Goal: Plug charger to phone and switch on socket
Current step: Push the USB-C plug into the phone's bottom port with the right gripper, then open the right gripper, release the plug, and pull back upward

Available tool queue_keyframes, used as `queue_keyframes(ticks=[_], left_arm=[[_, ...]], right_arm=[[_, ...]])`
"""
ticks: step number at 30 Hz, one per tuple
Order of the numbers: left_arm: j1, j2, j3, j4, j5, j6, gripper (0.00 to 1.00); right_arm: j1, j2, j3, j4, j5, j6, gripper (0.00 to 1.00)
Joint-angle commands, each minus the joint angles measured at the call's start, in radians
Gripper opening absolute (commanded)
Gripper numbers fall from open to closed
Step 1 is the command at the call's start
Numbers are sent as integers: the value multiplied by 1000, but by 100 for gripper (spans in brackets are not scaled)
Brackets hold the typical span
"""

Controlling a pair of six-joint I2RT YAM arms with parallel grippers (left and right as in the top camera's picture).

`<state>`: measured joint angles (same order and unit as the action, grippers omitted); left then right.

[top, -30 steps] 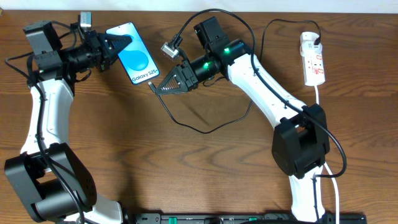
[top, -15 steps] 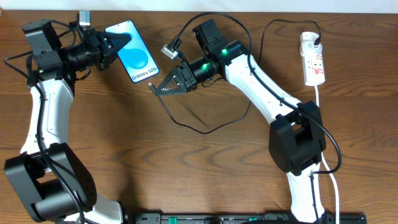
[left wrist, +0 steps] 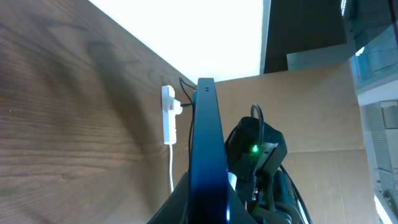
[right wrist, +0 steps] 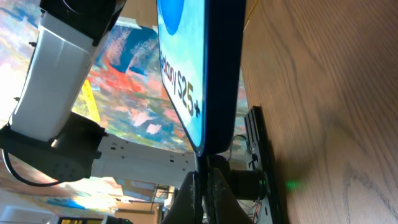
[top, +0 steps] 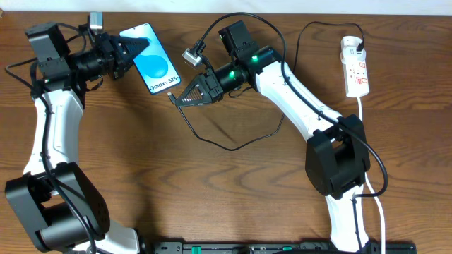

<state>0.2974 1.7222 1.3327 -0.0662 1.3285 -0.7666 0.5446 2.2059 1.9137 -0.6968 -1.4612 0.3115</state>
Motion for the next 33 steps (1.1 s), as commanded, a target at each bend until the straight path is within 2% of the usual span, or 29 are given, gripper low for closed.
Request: queue_keyframes(ticks=[1,33], left_arm=[[-2,-11,6,9,21,-12,7],[-2,-11,6,8,24,-13,7]], right_arm=[[-1,5,-5,3,-39,10,1],[-7,5,-5,76,-37,77,1]])
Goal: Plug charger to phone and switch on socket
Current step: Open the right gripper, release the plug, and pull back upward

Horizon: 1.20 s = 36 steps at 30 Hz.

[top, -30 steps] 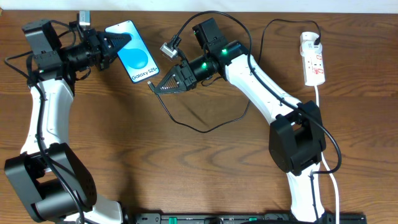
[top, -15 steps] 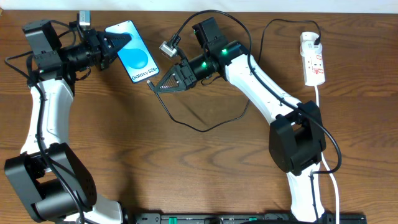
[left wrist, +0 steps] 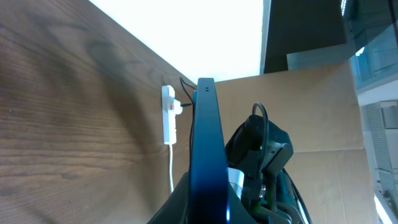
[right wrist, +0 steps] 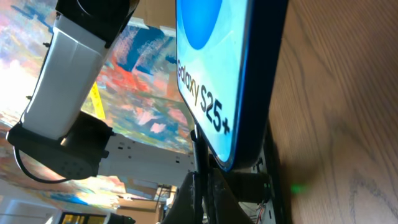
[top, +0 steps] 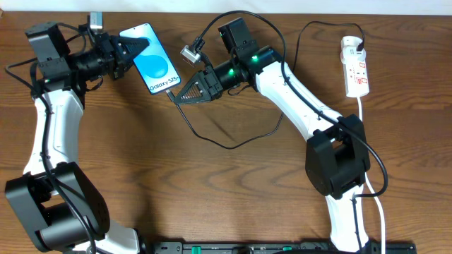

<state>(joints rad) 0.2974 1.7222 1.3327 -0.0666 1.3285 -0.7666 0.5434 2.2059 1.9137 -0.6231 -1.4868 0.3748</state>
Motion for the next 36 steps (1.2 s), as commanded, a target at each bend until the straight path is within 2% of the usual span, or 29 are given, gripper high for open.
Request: queue_keyframes(ticks=[1,26,36], left_arm=[[-2,-11,6,9,25,-13,7],[-2,-11,6,9,48,-13,7],[-14,-11,6,8,61,12,8]], right_arm=[[-5,5,-5,2,-11,14,1],[-18,6,-5,7,18,33,1],[-18,6,-5,101,18,112,1]])
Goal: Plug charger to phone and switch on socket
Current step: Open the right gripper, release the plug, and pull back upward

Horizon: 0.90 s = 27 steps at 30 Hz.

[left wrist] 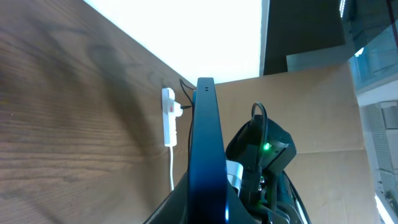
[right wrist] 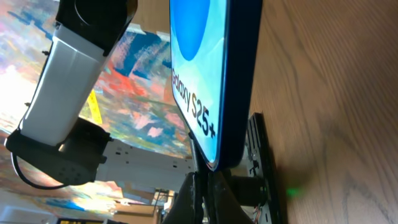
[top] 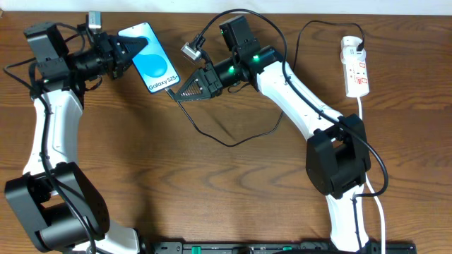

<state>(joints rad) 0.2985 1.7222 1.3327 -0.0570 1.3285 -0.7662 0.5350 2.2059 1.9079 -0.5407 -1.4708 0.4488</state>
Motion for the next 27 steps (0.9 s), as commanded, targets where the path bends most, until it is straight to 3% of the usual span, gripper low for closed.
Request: queue_keyframes(ticks=[1,18,27], left_arm=[[-20,-11,6,-1,60,14,7],[-30,-11,6,-1,43,40,8],[-43,-11,6,-2,52,50,7]], right_arm=[[-10,6,1,18,2,37,1],[2,6,1,37,65,99,1],[1,6,1,188,105,246,1]])
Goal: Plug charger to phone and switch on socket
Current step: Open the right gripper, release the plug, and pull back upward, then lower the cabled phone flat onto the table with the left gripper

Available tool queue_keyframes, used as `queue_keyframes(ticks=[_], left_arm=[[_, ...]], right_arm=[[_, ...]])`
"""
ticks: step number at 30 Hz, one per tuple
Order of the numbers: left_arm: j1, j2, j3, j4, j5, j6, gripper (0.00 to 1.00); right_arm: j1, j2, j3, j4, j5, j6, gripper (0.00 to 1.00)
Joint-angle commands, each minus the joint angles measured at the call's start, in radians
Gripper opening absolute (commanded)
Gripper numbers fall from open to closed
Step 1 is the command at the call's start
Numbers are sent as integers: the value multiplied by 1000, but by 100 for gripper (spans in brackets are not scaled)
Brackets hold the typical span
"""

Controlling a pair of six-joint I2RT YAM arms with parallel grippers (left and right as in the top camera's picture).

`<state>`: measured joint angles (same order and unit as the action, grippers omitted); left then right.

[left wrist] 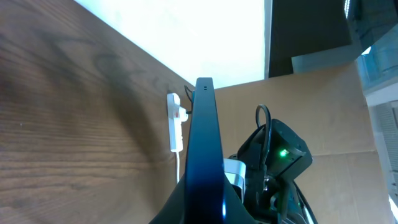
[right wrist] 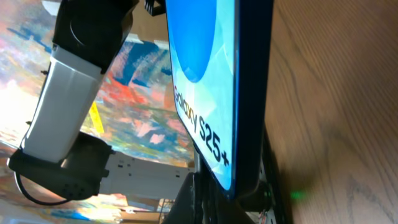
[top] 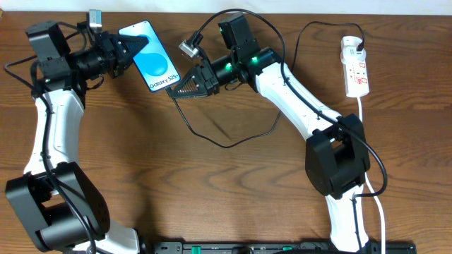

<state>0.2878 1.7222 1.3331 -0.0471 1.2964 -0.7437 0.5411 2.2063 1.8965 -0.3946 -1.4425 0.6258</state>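
The phone point(top: 154, 58), screen lit blue with "Galaxy S25+" on it, is held tilted above the table at the back left. My left gripper point(top: 130, 49) is shut on its top end; the left wrist view shows the phone point(left wrist: 204, 137) edge-on between those fingers. My right gripper point(top: 176, 89) is shut on the black charger plug, right at the phone's bottom edge. In the right wrist view the phone point(right wrist: 214, 93) fills the middle, its bottom edge just above my fingertips point(right wrist: 200, 198); whether the plug is seated is hidden. The white socket strip point(top: 355, 67) lies at the back right.
The black charger cable point(top: 226, 144) loops over the middle of the table and runs back to the socket strip point(left wrist: 176, 121). A white lead point(top: 367, 141) runs from the strip along the right side, past the right arm's base point(top: 337, 159).
My right gripper with the plug has shifted slightly up and left, closer to the phone's bottom edge. The phone looks larger in the right wrist view. The left gripper still holds the phone.
All along, my left gripper held the phone tilted at the back left. My right gripper, shut on the plug, stood just below the phone's bottom corner, then closer at each moment with small shifts. Now it is against the bottom edge.
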Motion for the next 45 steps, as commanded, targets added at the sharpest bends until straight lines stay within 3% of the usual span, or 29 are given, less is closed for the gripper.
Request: queue_keyframes(ticks=[1,11,19,28,30,33,34,45], left_arm=[[-35,-11,6,-12,84,29,7],[-36,-11,6,-11,90,33,7],[-35,-11,6,-11,90,37,7],[-35,-11,6,-16,91,37,7],[-36,-11,6,-27,95,50,7],[-38,-11,6,-74,114,98,7],[-38,-11,6,-132,112,153,7],[-69,13,6,-484,-15,463,7]], right_arm=[[-5,5,12,46,76,69,1],[-10,5,12,42,58,40,1],[-27,5,12,43,3,4,31],[-109,5,12,3,3,-51,46],[-139,5,12,-18,33,-67,53],[-189,5,12,-24,68,-106,77],[-217,5,12,-29,94,-112,80],[-227,-22,14,-76,189,-172,85]])
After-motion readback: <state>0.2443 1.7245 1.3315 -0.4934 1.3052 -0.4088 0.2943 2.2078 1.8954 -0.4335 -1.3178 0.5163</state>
